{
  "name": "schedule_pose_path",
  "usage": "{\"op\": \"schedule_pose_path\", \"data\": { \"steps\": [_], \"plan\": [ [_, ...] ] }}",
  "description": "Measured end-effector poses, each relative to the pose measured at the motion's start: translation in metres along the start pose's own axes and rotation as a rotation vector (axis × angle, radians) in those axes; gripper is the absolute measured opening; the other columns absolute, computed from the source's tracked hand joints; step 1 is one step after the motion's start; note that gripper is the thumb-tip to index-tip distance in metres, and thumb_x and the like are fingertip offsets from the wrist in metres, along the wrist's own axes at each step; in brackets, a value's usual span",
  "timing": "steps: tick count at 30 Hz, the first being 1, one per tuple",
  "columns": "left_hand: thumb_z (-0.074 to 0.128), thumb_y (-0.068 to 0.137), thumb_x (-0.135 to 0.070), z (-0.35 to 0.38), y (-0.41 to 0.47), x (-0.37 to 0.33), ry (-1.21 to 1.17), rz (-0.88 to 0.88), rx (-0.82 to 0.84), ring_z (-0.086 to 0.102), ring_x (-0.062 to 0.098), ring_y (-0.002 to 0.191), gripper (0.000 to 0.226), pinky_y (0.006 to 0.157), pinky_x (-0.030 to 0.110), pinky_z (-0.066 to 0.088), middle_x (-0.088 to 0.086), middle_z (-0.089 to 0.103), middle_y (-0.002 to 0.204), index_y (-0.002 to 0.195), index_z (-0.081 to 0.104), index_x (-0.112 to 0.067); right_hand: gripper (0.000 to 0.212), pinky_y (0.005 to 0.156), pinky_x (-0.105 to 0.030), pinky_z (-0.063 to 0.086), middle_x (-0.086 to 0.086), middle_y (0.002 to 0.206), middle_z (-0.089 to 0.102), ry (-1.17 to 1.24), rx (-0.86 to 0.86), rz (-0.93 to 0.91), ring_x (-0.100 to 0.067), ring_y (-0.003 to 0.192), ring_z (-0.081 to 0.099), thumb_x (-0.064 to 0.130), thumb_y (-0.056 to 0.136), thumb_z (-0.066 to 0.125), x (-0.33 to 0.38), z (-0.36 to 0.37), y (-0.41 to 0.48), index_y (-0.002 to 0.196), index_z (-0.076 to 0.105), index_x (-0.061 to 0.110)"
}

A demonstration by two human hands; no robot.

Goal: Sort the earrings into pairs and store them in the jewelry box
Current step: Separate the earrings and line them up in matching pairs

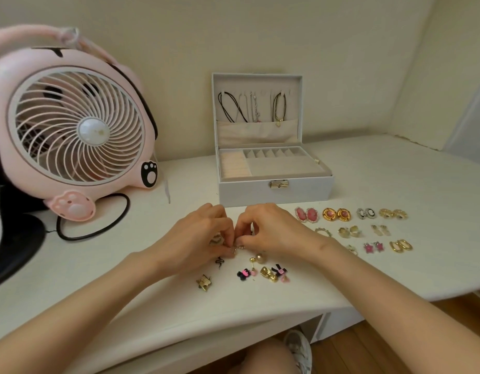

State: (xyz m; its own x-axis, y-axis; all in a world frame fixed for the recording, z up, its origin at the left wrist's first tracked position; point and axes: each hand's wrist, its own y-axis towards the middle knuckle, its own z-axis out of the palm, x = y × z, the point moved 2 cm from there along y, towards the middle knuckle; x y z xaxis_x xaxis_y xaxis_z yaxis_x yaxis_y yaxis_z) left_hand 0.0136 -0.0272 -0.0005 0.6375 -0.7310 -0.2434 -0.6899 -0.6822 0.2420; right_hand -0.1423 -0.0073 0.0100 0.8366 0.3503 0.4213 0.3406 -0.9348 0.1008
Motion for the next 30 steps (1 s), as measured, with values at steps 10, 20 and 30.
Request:
{"op": "schedule_pose_path", "data": {
  "steps": [10, 20, 30],
  "plan": [
    [0.071, 0.078, -0.029, -0.017, 0.003, 0.003, -0.130, -0.108, -0.032, 0.052, 0.004, 0.074, 0.015, 0.065, 0.017, 0.037, -0.012, 0.056, 0.080, 0.078, 0.056, -0.030, 0.015, 0.064, -0.018, 0.047, 0.004, 0.079, 0.068, 0.261, -0.215, 0.040, -0.008, 0.073, 0.060, 0.011, 0.080, 0.065, -0.005, -0.019, -0.005, 0.071, 0.058, 0.020],
    [0.062, 0.087, -0.017, -0.015, 0.029, -0.035, -0.361, -0.027, -0.037, 0.060, 0.005, 0.078, 0.006, 0.072, 0.019, 0.050, -0.010, 0.064, 0.085, 0.090, 0.066, -0.019, 0.017, 0.070, -0.021, 0.056, 0.000, 0.072, 0.071, 0.374, -0.296, 0.158, -0.008, 0.066, 0.067, 0.003, 0.079, 0.066, -0.033, -0.032, -0.032, 0.080, 0.073, 0.018],
    [0.063, 0.084, -0.013, 0.016, 0.083, -0.099, -0.559, -0.011, 0.001, 0.067, 0.011, 0.073, 0.002, 0.075, 0.031, 0.056, 0.000, 0.070, 0.078, 0.085, 0.063, -0.010, 0.013, 0.055, -0.025, 0.055, -0.011, 0.071, 0.068, 0.475, -0.451, 0.385, -0.018, 0.057, 0.069, 0.002, 0.076, 0.072, -0.080, -0.068, -0.086, 0.070, 0.061, 0.002]
  ]
}}
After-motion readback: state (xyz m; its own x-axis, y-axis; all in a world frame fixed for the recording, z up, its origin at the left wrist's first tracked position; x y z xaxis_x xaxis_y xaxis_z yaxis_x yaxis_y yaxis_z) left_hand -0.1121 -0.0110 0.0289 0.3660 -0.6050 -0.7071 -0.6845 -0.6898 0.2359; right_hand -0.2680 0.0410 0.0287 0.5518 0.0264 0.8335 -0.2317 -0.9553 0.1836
